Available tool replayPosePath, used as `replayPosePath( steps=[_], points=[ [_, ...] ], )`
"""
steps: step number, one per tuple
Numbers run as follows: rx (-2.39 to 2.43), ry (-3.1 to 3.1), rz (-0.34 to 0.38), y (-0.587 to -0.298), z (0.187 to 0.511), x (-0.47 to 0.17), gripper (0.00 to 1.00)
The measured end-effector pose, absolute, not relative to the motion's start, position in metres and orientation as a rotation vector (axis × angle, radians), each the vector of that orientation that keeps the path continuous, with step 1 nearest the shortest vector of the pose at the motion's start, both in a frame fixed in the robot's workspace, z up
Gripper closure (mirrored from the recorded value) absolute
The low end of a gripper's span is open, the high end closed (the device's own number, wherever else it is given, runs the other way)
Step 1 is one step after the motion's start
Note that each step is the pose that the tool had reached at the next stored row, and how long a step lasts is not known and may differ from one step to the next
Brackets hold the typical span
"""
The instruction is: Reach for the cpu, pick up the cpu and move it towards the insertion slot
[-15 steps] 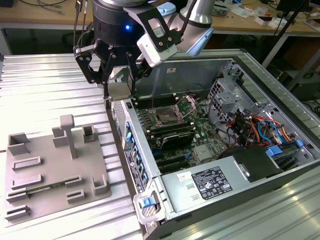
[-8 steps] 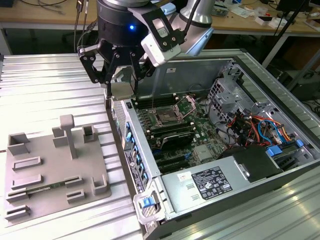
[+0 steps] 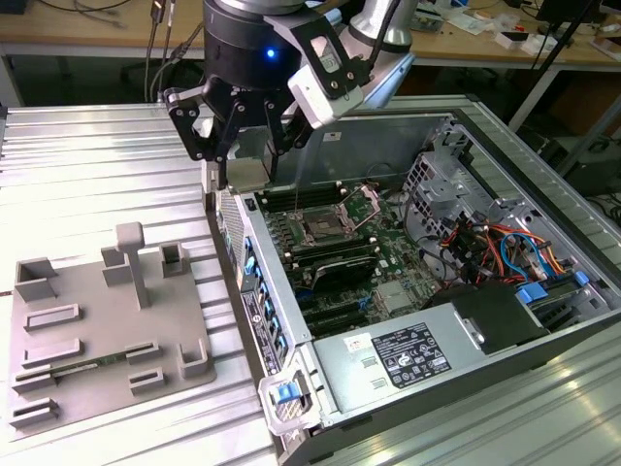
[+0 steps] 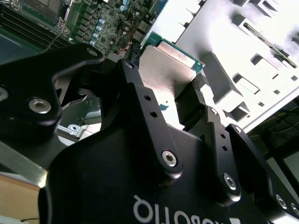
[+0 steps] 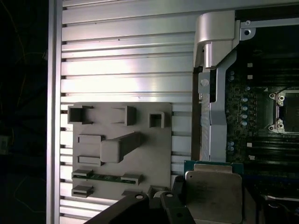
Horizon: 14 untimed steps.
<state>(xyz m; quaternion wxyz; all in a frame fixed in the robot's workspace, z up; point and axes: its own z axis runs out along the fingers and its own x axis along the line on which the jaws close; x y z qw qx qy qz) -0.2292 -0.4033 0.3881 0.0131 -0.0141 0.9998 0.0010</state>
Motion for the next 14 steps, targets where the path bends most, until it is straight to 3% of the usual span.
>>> replayPosePath(
  steps=[14],
  points=[
    [-0.044,3.115,0.003,-0.4028,0.3875,-0.2260,0.45]
  ],
)
